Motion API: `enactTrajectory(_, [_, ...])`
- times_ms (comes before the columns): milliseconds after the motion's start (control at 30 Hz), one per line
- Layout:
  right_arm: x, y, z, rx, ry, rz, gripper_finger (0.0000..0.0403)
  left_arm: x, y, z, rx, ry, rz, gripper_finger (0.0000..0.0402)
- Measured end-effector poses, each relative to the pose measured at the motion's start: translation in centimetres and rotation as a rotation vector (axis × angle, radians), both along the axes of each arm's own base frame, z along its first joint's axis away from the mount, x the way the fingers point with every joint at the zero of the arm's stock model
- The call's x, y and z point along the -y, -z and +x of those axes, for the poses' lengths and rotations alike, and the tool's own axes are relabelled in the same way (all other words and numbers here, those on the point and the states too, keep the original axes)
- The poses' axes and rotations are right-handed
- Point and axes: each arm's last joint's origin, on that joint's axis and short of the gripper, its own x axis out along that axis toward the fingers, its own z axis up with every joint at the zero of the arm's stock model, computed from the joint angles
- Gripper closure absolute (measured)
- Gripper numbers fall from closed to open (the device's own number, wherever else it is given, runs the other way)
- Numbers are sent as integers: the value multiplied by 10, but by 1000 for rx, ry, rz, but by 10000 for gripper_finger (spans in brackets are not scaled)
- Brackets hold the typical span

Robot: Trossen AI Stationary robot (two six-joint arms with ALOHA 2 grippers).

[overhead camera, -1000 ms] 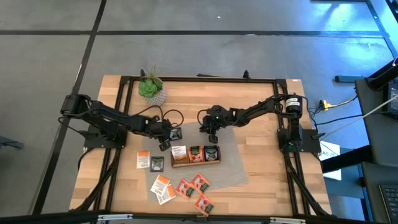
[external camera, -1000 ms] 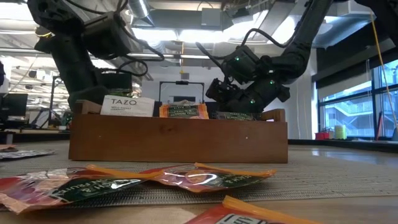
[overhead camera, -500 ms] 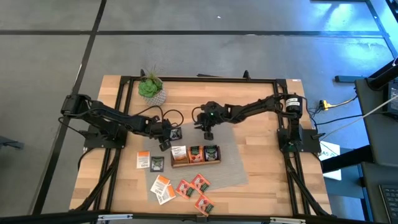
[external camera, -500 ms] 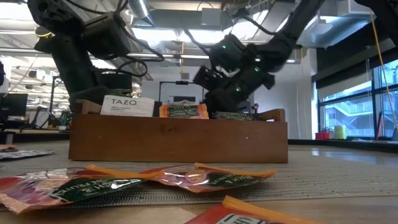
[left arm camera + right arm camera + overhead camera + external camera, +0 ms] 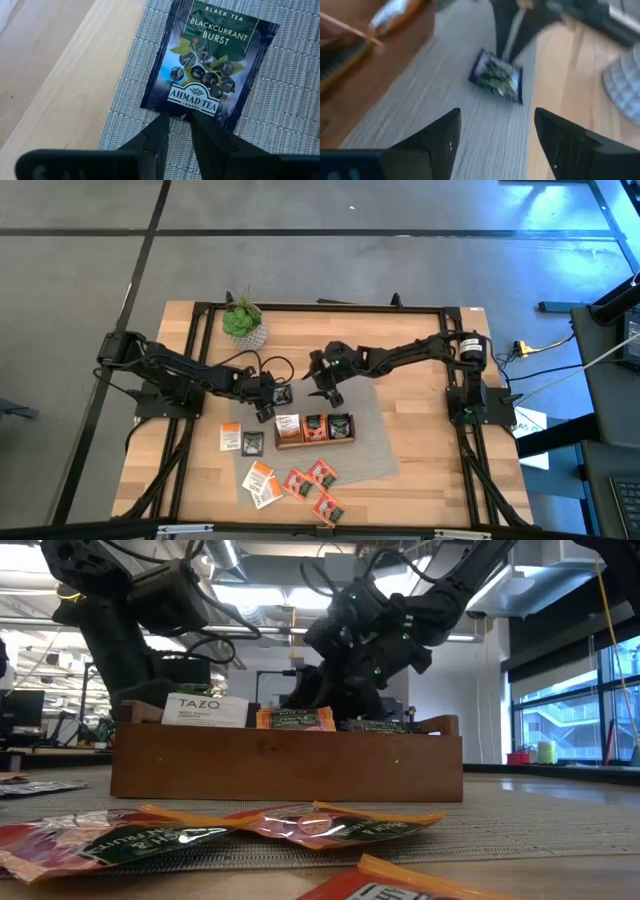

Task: Pick & Place Tea
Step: Put the purple tea bag into the right section of the wooden organizer

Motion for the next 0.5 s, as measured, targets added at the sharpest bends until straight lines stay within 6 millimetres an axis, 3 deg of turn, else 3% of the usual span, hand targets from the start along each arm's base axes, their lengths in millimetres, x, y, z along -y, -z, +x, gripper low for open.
enactTrajectory(233, [-17,12,9,84,-128,-171,159,0,0,0,0,0,3,320])
enactTrajectory(500, [-20,34,21,101,-143,-333,179,0,0,1,9,1,0,324])
